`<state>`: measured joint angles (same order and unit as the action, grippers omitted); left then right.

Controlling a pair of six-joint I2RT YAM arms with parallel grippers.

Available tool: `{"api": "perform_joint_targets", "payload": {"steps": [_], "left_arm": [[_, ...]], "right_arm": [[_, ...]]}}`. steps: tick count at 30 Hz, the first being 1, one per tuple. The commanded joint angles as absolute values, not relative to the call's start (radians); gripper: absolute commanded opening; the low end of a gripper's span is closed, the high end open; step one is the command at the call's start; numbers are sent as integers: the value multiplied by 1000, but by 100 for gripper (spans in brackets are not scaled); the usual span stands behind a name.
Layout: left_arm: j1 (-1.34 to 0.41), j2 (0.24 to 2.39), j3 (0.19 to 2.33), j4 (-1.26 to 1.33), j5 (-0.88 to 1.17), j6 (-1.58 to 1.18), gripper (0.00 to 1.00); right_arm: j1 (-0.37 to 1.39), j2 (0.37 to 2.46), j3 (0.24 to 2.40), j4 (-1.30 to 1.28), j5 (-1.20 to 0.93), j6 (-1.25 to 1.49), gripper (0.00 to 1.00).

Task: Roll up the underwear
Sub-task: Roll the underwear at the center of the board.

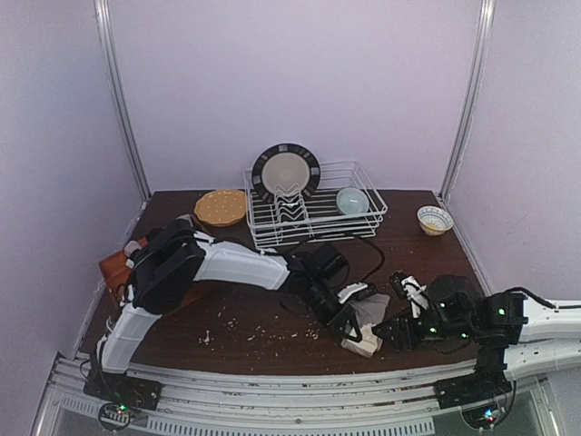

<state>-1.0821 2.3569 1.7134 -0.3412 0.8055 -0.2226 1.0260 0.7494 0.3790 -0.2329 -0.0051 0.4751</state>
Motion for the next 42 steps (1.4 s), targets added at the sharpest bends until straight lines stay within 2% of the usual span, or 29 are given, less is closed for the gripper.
{"api": "perform_joint_targets", "payload": {"steps": [1,8,14,18,22,30,36,42], "left_arm": [[-1043,2390,1730,-325,824,-372,0],[-1007,2430,1749,-342,842,-471,0],[-973,2442,1692,-250,877,-584,0],[-958,2451,1674,-234,889,-614,0],[-942,2461,1678,-263,901,-608,0],[-921,2469,1682,-342,916,-541,0],[-912,2472,1694,-394,923,-485,0],[-901,2469,1697,-438,932,-437,0]], "right_arm": [[1033,776,376,-204,-35,398,55],[1100,883,444,-195,-26,314,53],[1106,1063,524,-151,17,237,46],[1106,1158,554,-106,46,178,47],[1107,1254,602,-118,57,118,53],[1104,1408,674,-144,168,54,57],[1073,1473,707,-181,200,44,56],[1030,1568,749,-216,121,62,49]]}}
